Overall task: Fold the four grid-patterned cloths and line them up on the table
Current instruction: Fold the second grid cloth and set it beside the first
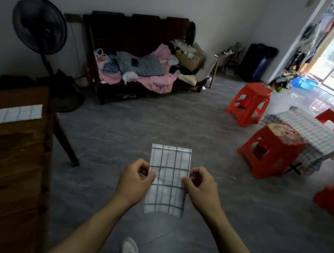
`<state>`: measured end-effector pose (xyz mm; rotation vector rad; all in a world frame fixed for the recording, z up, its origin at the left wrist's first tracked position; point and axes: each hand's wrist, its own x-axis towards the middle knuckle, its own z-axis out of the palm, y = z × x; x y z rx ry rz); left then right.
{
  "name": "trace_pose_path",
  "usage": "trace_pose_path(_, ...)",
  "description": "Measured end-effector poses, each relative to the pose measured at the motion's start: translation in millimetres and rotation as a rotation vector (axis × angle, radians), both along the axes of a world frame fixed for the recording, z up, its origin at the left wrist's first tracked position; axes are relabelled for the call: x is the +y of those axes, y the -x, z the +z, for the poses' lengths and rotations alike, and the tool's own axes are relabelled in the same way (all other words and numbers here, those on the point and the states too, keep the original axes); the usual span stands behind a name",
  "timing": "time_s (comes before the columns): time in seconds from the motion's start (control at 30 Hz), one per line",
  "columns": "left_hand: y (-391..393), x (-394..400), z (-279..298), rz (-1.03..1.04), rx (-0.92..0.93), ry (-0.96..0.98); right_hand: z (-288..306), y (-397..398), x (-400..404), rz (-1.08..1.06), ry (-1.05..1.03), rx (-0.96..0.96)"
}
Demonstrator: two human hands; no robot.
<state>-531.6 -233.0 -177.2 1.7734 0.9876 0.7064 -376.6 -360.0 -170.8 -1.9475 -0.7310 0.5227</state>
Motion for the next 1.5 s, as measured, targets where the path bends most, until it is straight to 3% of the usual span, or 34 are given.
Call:
trace_pose_path(0.33,-49.0,157.2,-7.2,0.166,-0.13,0.121,31.0,-63.8,180.8,0.212,0.063,-0.172)
trace_pose_path(0.57,-29.0,240.1,-2.9,0.32,-0.161,0.152,23.2,-64.1,299.7,0.376,0.0,-0.107)
trace_pose_path(0.93,-13.1,338.1,-8.1,0.743,-0.089,0.214,-8.4,-55.9,486.3,0.782,-0.008,0.002)
trace_pose_path(1.2,-14.5,384.1,16.6,1.1,0.044,0.201,-0.5,-38.9,601.9,1.152,-0.016,0.088)
trace_pose_path(1.5,34.9,376.5,6.2,1.401,0.112,0.191,-18.4,41.2,643.9,1.51,0.057,0.076)
